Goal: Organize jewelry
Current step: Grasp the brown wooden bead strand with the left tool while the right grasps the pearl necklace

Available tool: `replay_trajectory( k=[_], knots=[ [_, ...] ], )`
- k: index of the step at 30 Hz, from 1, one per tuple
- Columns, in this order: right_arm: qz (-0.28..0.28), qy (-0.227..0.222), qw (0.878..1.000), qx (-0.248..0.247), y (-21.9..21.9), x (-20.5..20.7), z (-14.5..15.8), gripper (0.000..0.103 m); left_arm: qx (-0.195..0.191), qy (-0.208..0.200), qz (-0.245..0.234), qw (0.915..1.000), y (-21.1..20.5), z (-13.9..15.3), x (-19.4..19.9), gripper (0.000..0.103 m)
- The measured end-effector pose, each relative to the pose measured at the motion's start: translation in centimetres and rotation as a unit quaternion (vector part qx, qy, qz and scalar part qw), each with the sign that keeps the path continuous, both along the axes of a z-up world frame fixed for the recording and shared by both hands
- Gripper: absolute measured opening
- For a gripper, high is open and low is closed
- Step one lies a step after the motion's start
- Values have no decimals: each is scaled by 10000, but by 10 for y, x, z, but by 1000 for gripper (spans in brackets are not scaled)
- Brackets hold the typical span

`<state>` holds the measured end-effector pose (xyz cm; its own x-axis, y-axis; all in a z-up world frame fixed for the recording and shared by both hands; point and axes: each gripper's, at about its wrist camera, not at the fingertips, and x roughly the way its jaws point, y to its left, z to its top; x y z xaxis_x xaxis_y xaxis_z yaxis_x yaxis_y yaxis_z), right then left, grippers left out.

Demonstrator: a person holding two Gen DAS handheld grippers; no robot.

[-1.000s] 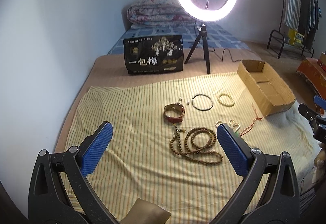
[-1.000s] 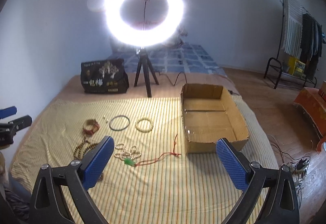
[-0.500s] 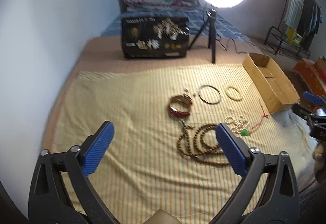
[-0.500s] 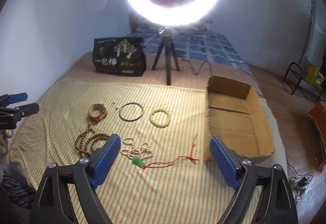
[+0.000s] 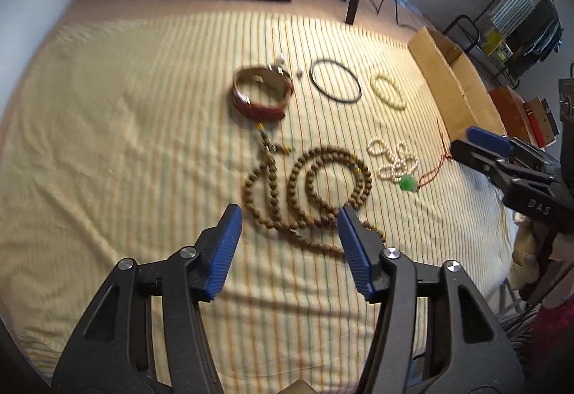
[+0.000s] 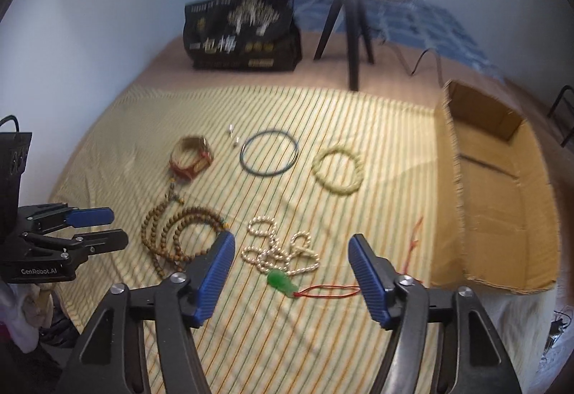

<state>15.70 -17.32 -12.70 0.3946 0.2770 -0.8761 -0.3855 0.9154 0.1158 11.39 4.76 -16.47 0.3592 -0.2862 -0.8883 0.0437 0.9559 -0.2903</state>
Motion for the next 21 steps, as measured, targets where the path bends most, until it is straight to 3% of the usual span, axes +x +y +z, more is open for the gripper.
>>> replay_trajectory(
  k=[12,21],
  knots=[
    [75,869,9962,-89,11,24,-55,63,-106,352,-90,9993,-13,-23,9,56],
    [209,936,9947,-364,20,33,-75,63,-149,541,-133,9983,-22,-37,16,56]
  ],
)
